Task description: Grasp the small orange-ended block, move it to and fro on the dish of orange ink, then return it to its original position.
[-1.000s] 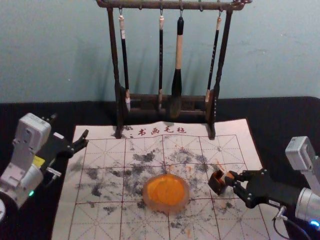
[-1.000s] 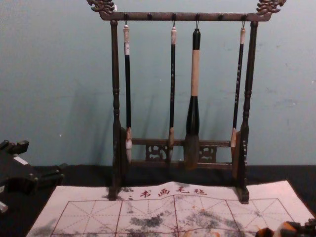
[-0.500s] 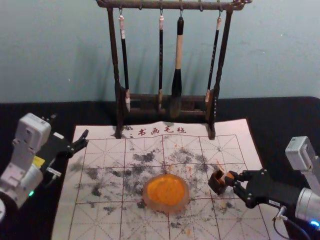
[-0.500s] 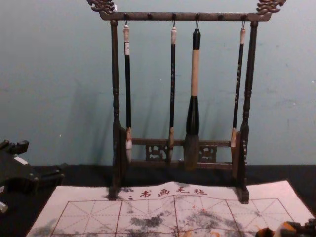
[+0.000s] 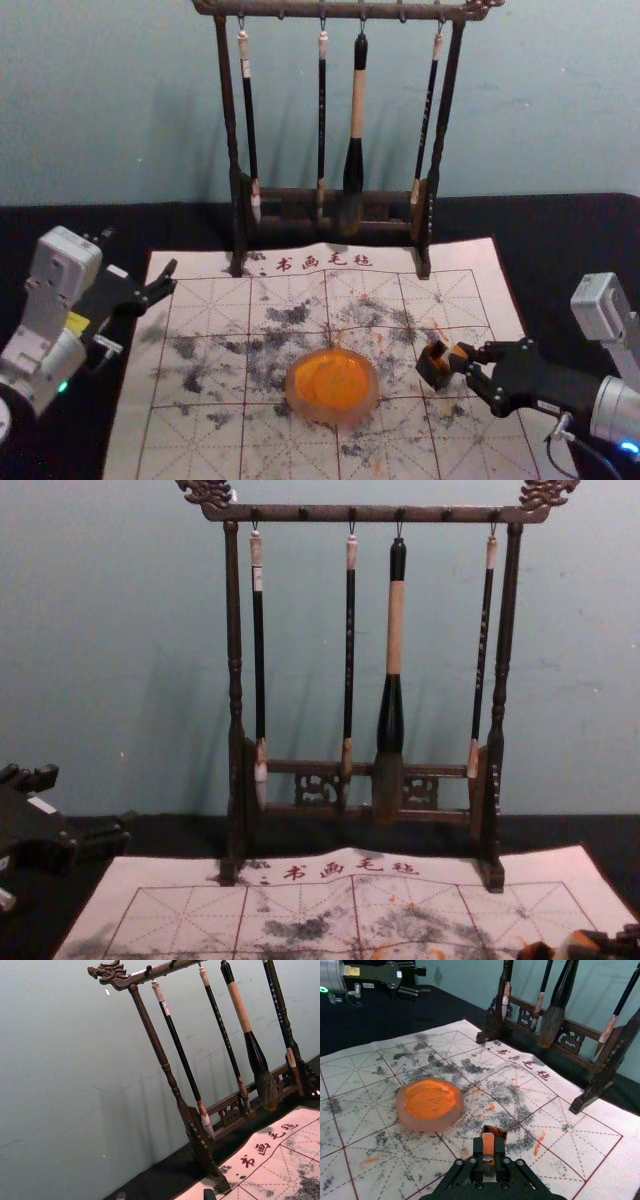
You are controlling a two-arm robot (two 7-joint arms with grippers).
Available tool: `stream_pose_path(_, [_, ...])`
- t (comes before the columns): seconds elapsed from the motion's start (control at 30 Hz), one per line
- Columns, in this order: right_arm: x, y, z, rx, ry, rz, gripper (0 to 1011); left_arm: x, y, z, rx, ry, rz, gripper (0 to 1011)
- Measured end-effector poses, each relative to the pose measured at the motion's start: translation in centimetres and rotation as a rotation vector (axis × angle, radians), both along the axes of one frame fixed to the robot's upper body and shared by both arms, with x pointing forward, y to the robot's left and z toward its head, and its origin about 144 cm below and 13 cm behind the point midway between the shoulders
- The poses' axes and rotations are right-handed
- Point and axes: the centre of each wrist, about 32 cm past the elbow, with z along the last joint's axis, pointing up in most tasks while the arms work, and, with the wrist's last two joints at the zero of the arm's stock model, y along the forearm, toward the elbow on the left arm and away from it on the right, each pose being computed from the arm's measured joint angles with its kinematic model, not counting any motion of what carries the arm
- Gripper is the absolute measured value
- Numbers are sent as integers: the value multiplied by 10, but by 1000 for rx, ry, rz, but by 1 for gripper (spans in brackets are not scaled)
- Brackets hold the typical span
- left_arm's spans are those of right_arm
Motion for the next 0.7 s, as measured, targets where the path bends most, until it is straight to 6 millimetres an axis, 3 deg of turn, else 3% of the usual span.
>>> stream_pose_path(0.7, [-1,-1,7,-1,1,19,94,0,0,0,0,0,0,1001])
